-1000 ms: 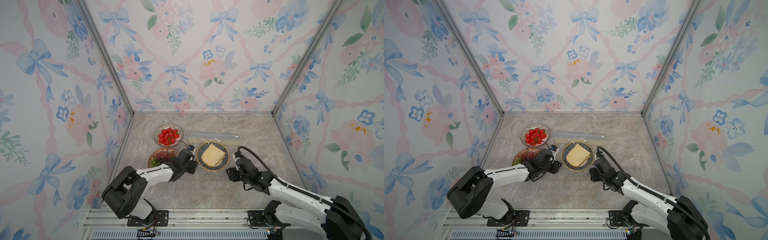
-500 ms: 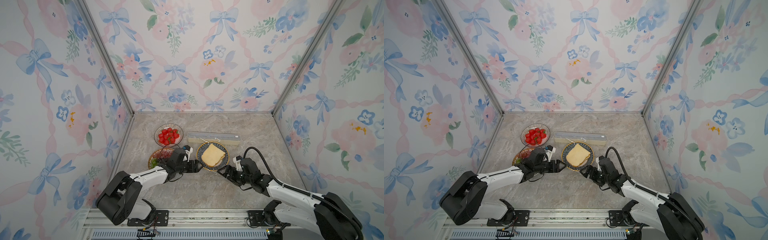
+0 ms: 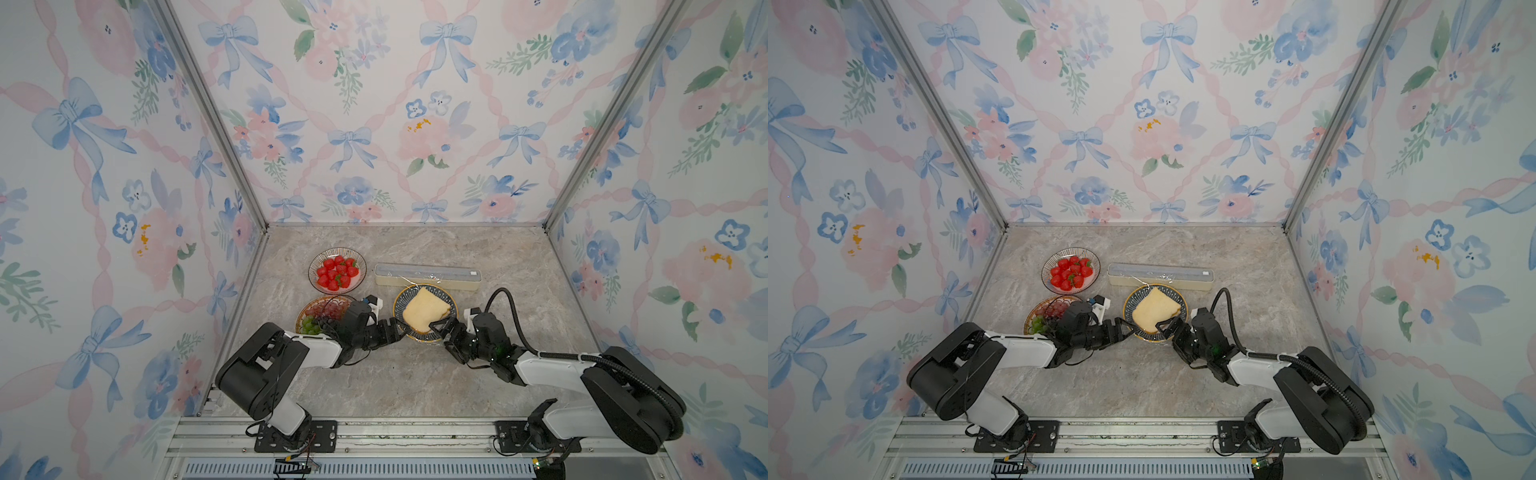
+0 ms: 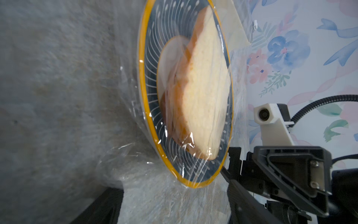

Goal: Wrap the plate with plastic wrap
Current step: Cover the plate with plastic wrap.

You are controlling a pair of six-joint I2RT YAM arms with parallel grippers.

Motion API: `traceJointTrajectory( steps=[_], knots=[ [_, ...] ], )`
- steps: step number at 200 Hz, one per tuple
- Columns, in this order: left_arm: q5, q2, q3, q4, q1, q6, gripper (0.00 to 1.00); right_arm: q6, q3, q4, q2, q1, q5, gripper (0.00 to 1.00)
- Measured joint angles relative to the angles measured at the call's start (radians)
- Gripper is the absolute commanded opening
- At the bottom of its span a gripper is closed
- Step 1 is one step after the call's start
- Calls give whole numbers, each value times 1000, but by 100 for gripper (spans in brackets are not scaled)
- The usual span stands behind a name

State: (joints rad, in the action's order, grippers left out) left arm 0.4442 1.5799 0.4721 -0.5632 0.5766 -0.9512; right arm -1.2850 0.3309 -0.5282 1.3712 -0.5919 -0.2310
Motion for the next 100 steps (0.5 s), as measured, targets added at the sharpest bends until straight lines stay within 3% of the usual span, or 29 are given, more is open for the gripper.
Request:
traceJointTrajectory(
  steps=[48, 100],
  knots=[
    [2, 64, 60, -35, -29, 2, 86, 67, 54, 63, 3, 94, -14, 97],
    [25, 145, 148, -49, -40, 19, 85, 127, 145, 114, 58, 106, -49, 97]
  ],
)
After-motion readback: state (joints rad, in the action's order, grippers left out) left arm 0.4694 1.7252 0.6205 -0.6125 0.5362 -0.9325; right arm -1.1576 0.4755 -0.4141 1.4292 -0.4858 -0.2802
